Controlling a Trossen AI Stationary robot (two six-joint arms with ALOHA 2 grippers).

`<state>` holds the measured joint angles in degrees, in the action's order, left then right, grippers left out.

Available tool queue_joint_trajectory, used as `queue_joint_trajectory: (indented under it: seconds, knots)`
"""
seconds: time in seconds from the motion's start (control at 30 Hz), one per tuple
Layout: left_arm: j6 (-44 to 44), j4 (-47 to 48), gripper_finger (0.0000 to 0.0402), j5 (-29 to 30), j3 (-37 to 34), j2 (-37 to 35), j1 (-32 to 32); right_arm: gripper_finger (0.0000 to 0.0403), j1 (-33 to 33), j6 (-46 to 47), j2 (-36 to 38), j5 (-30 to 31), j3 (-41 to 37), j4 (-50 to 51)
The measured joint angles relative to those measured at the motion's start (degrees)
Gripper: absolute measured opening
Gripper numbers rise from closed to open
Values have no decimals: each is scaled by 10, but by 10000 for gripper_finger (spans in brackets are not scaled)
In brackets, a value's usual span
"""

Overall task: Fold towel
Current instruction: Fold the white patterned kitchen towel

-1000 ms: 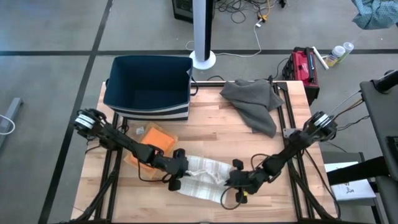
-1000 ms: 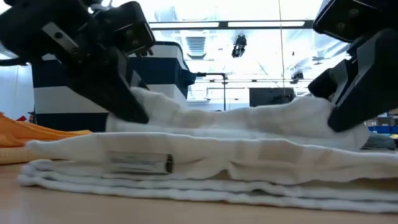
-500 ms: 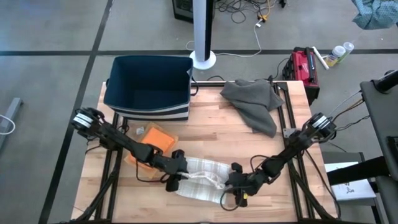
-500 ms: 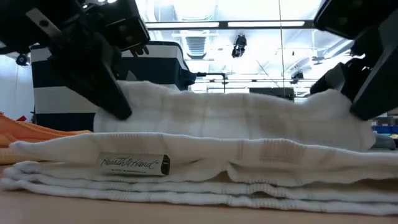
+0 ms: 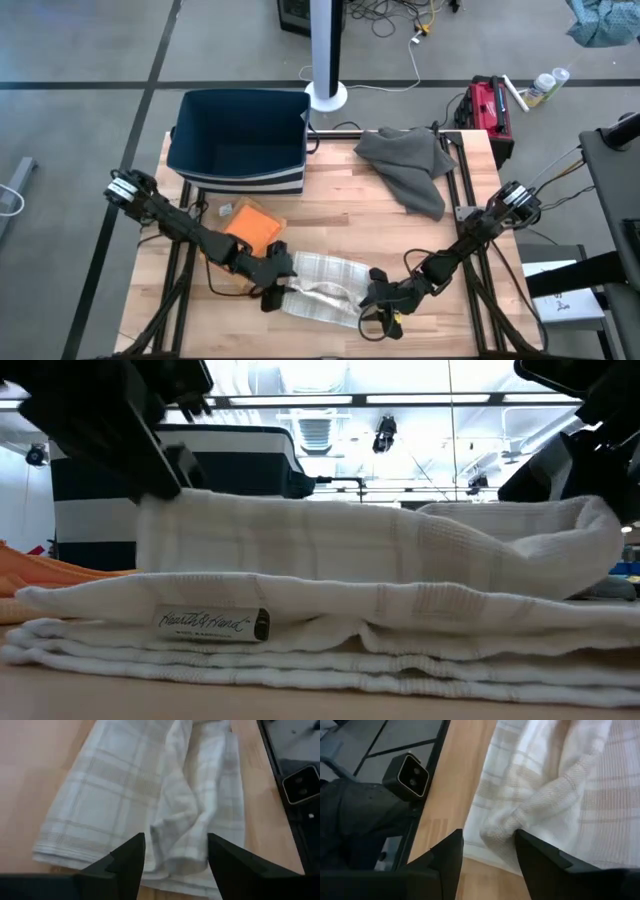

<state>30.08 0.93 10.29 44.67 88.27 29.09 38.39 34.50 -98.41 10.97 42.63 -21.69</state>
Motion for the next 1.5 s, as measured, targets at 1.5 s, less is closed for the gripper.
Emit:
queue_joint_trajectory:
  seconds: [1.5]
  knots:
    - [-5,-31,153,75,169,231,89,146,35,-36,-108,140,210,225]
